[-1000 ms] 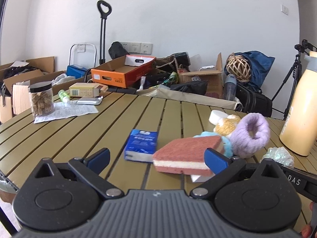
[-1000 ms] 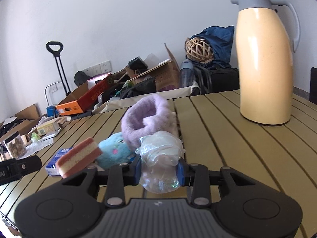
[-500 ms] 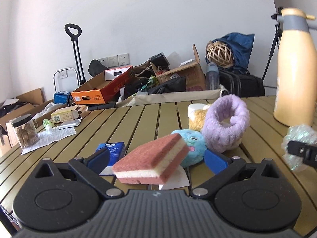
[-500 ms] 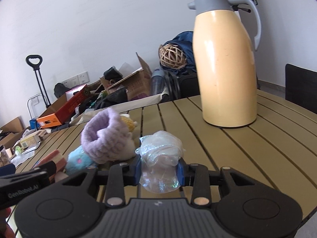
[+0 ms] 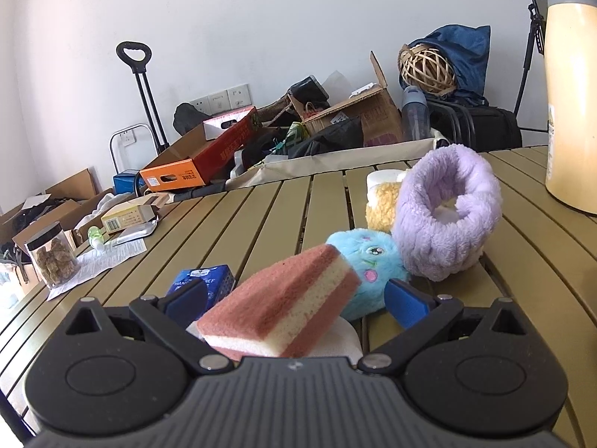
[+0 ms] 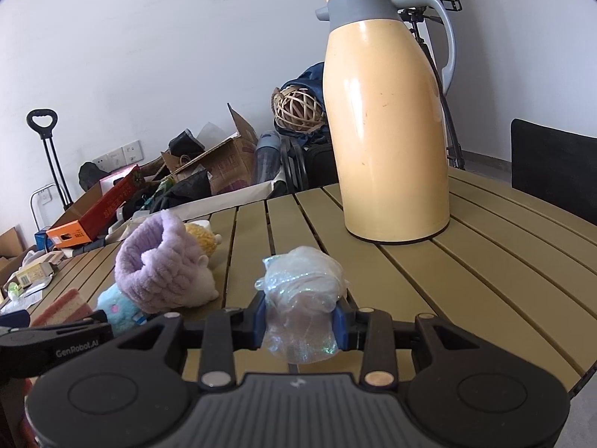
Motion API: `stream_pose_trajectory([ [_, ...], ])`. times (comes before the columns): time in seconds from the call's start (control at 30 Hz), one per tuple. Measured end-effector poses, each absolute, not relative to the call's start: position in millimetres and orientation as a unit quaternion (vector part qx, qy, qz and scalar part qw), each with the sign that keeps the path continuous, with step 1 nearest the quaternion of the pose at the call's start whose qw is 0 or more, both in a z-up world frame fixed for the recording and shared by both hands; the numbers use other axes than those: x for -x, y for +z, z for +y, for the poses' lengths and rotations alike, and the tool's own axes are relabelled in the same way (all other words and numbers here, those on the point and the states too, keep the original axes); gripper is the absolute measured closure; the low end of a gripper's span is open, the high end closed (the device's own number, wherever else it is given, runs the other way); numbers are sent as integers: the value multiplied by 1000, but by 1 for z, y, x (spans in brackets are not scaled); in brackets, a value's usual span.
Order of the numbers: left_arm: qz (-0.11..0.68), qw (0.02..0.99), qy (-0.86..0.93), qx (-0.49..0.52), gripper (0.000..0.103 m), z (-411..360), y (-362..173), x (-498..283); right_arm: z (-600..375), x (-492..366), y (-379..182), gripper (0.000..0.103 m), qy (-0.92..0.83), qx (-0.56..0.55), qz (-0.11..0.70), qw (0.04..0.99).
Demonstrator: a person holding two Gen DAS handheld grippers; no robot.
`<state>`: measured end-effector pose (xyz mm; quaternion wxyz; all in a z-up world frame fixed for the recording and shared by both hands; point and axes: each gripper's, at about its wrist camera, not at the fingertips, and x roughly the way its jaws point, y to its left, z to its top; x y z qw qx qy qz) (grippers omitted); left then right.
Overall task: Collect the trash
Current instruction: 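Grasp the clear plastic bag with right gripper while left gripper grasps the pink sponge, then carry the plastic bag and sponge off the table down over the black bin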
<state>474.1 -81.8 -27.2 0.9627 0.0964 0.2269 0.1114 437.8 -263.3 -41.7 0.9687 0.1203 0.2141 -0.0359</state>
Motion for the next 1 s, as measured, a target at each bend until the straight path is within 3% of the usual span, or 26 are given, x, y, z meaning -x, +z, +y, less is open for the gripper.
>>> stream_pose_trajectory([
  [0.1, 233, 962, 108, -91, 2, -80, -29, -479, -262, -438, -42, 69, -36, -113, 214, 970],
  [0.23, 244, 961, 108, -78, 25, -73, -30, -484, -265, -437, -42, 69, -39, -115, 214, 969],
  [0.47, 216, 968, 100, -83, 49, -71, -22, -472, -264, -437, -42, 69, -37, -116, 213, 969],
  [0.77, 179, 977, 103, -61, 65, -56, -5, -456, -261, -435, -41, 69, -31, -119, 209, 970],
  [1.0, 156, 981, 110, -28, 67, -38, 12, -439, -255, -435, -39, 69, -24, -122, 206, 971],
])
